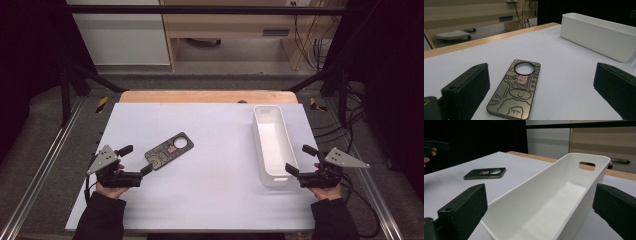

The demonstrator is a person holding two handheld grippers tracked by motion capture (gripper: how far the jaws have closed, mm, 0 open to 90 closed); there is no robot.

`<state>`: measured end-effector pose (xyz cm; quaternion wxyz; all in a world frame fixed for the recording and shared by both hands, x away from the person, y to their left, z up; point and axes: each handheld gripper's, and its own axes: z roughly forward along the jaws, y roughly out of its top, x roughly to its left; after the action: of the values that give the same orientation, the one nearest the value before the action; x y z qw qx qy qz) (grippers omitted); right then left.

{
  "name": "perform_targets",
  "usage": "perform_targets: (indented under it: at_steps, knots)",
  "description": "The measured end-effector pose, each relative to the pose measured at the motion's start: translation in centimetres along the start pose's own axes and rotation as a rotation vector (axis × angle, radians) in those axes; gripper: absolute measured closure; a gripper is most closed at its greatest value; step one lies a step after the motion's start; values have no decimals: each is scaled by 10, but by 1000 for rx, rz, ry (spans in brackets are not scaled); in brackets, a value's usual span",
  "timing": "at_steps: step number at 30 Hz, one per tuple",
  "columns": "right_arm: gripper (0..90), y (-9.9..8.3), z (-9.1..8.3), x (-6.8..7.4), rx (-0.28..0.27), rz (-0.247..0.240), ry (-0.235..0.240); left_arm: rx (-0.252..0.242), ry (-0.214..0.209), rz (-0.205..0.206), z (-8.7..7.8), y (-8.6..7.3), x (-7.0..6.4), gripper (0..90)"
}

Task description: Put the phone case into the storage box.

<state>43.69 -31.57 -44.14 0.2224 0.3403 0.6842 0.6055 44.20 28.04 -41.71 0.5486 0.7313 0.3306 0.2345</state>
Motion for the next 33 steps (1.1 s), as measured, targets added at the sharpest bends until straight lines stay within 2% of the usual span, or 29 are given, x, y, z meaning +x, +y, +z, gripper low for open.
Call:
perform_targets:
  at_steps: [8, 18, 23, 27, 33]
  knots:
    - [2, 0, 0, 0, 2, 1, 5, 9, -5, 4, 1, 6, -3, 0]
    - [2, 1, 1, 2, 7, -2, 6, 69, -12, 6, 9, 14, -6, 0]
    - [2, 2, -1, 1, 0, -5, 1, 114, 6, -9, 19, 21, -4, 0]
    - [2, 2, -2, 1, -3, -6, -4, 125, 10, -7, 23, 24, -5, 9]
    - [2, 2, -2, 1, 1, -9, -6, 154, 44, -5, 30, 28, -2, 57]
